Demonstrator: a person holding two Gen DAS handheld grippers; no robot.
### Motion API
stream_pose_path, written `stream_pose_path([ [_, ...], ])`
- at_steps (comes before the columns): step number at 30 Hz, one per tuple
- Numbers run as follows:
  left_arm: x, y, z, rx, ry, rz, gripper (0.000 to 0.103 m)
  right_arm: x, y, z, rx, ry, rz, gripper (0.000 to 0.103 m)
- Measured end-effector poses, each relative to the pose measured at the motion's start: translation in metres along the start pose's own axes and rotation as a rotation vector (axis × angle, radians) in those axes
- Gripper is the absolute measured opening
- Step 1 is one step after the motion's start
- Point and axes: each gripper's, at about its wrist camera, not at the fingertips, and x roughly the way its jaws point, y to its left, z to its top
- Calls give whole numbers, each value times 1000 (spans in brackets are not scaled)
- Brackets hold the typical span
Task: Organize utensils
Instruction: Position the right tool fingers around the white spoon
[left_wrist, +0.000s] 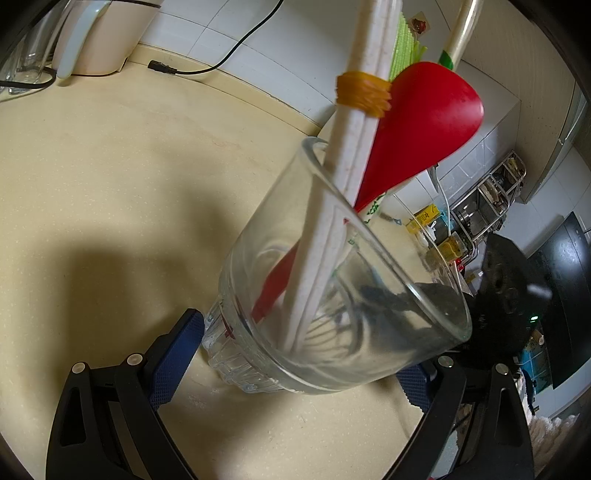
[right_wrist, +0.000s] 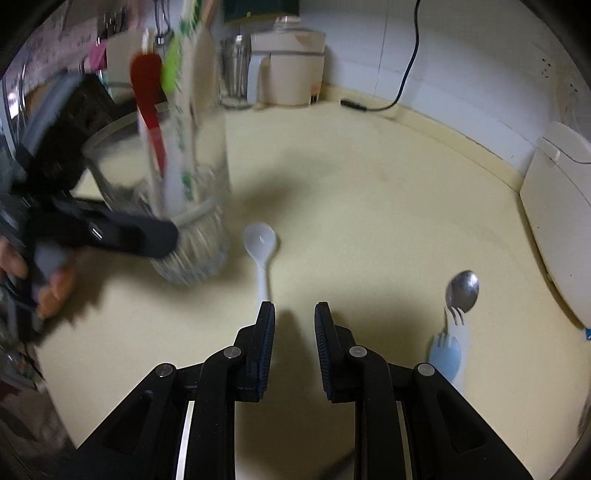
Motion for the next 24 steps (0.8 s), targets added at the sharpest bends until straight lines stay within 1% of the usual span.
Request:
stream_pose_path([
  [2, 0, 0, 0, 0, 0, 0, 96, 0, 6, 3, -7, -15, 43, 22],
  [6, 0, 0, 0, 0, 0, 0, 96, 17, 16, 12, -50, 18, 30, 22],
  [8, 0, 0, 0, 0, 0, 0, 96, 27, 16, 13, -35, 41, 12, 22],
  [10, 0, 0, 0, 0, 0, 0, 96, 31, 12, 16, 2, 42, 12, 12],
  [12, 0, 0, 0, 0, 0, 0, 96, 32, 8, 16, 37, 41, 2, 9],
  [18, 0, 0, 0, 0, 0, 0, 96, 21, -7, 3, 110, 41, -50, 7],
  [21, 0, 0, 0, 0, 0, 0, 96, 13, -13, -8, 128, 44, -56, 7],
  [24, 0, 0, 0, 0, 0, 0, 96, 3, -9, -21, 122, 36, -35, 8],
])
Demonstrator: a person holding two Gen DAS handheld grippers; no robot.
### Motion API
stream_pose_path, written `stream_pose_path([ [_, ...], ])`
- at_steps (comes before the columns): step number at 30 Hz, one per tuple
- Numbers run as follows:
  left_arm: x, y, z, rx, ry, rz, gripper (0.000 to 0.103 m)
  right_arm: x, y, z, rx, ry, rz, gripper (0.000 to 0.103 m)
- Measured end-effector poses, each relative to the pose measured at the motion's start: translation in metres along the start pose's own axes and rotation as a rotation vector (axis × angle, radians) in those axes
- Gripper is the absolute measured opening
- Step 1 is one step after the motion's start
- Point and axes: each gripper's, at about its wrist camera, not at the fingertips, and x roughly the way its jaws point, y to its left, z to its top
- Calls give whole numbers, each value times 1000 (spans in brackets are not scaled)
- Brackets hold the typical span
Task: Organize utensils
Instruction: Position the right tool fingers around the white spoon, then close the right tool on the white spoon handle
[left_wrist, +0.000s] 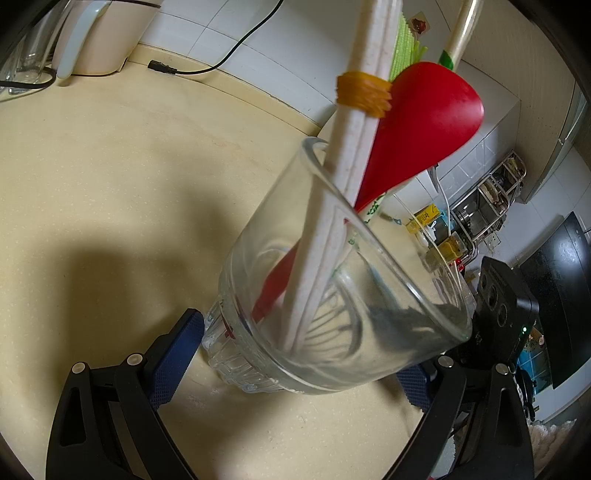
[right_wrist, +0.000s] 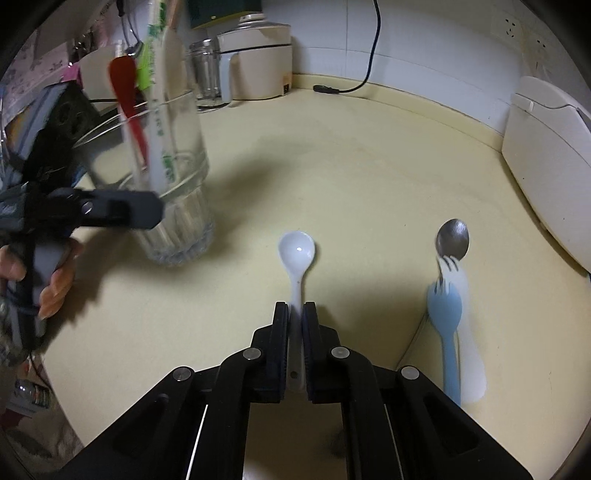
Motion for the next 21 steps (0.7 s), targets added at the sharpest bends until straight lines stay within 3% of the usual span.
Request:
stream_pose_path([
  [3, 0, 0, 0, 0, 0, 0, 96, 2, -5, 6, 24, -9, -16, 17],
  [21, 0, 0, -1, 0, 0, 0, 96, 38, 2, 44, -25, 35, -31, 25],
])
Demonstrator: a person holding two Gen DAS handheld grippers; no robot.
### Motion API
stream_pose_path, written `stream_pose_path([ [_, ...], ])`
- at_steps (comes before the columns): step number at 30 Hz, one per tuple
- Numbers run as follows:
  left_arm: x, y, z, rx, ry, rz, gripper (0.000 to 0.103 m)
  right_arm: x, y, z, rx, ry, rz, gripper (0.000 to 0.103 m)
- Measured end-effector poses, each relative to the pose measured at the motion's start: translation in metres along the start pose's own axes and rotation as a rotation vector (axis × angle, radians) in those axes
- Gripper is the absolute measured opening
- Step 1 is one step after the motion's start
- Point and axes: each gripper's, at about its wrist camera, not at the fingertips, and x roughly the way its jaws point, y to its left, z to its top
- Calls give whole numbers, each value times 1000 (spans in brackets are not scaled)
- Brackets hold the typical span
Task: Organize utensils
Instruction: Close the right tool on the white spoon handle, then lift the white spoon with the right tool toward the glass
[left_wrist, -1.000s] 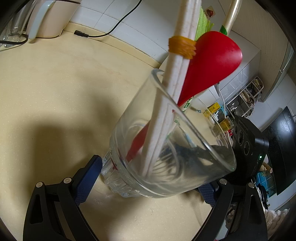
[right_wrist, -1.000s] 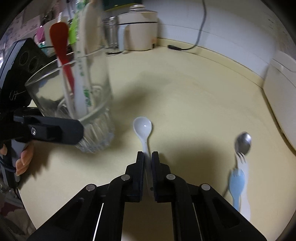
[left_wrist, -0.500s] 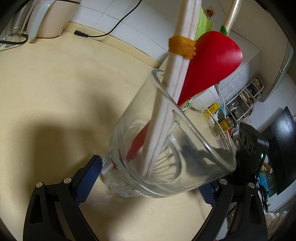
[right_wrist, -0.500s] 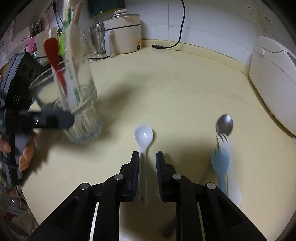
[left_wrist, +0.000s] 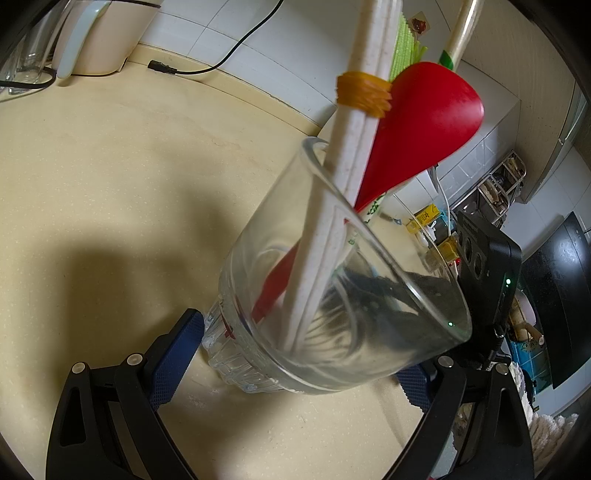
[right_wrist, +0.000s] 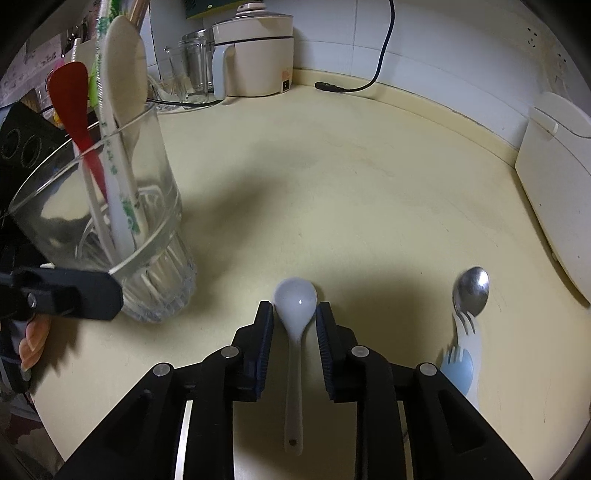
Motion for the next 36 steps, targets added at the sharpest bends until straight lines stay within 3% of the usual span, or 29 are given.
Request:
stream_pose_path([
  [15, 0, 0, 0, 0, 1, 0, 96, -1, -7, 2, 48, -51, -12, 24],
  [18, 0, 0, 0, 0, 1, 0, 96, -21, -6, -2, 69, -119, -33, 24],
  [24, 0, 0, 0, 0, 1, 0, 96, -85, 0, -11, 123, -340, -47, 24],
  [32, 0, 0, 0, 1, 0, 1, 96, -148, 9, 7, 121, -539, -13, 24],
  [36, 0, 0, 0, 1, 0, 0, 96, -171, 20, 23, 107, -608, 64, 24],
])
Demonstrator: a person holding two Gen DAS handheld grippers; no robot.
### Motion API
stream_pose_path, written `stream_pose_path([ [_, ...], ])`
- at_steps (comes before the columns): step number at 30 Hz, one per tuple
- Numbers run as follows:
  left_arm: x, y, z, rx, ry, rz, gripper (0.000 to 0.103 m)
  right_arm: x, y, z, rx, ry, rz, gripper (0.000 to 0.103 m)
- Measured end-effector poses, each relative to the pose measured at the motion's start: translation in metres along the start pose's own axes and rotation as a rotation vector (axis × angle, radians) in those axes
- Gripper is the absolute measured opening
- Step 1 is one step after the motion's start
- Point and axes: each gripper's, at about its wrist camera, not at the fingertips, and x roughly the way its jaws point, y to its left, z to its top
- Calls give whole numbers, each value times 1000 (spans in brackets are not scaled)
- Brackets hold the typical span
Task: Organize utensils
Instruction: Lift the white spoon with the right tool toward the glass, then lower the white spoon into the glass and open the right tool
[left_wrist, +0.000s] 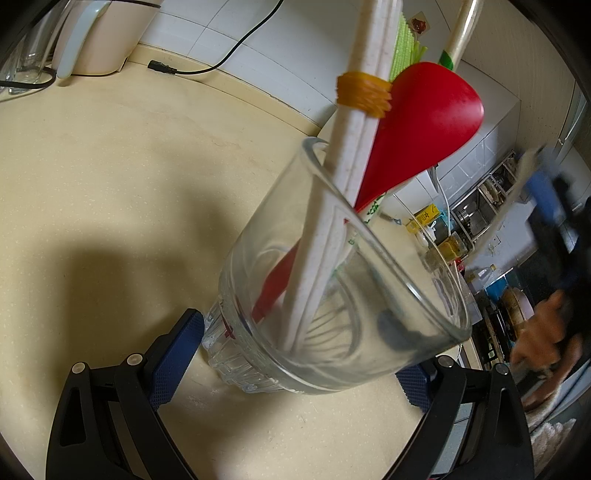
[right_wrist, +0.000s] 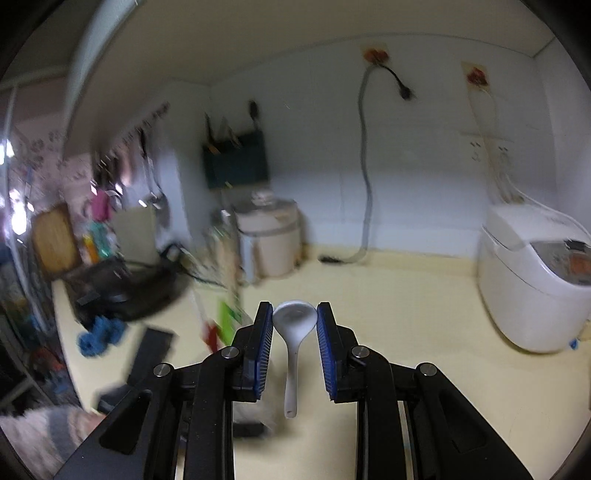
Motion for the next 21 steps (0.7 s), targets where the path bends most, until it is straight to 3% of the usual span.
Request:
stream_pose_path([
  [3, 0, 0, 0, 0, 0, 0, 96, 8, 16, 16, 8, -35, 77, 24],
  [7, 0, 0, 0, 0, 0, 0, 96, 18, 40, 16, -15, -43, 109, 24],
  [21, 0, 0, 0, 0, 0, 0, 96, 68, 55, -39, -84, 187, 67, 24],
])
